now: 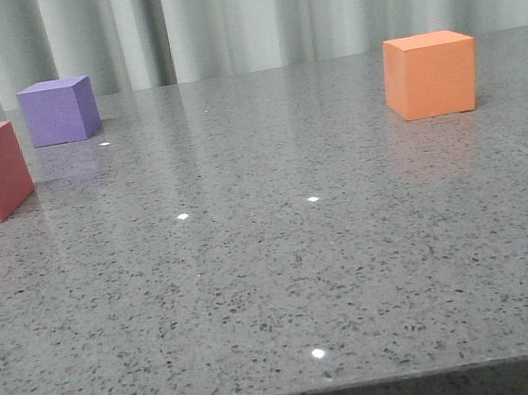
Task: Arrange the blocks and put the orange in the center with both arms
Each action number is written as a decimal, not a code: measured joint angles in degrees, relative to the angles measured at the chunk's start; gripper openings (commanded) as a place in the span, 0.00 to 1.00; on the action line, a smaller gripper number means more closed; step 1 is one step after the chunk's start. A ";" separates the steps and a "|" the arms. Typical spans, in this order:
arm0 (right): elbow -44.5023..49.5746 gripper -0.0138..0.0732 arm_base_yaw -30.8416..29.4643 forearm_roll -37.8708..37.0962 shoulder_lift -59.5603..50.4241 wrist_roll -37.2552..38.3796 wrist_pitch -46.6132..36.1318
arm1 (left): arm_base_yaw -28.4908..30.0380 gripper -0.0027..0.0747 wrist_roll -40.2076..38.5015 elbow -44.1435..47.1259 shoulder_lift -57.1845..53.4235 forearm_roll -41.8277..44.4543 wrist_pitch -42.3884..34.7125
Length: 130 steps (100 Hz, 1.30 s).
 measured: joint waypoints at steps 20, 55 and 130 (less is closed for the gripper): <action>0.00 0.08 0.00 0.00 0.00 0.00 0.00 | 0.00 0.01 0.00 0.00 0.00 0.00 0.00; -0.67 0.08 0.00 0.00 0.00 0.00 -0.13 | 0.00 0.01 0.00 0.00 0.00 0.00 0.00; -42.64 0.08 0.00 0.00 34.49 0.00 37.97 | 0.00 0.01 0.00 0.00 0.00 0.00 0.00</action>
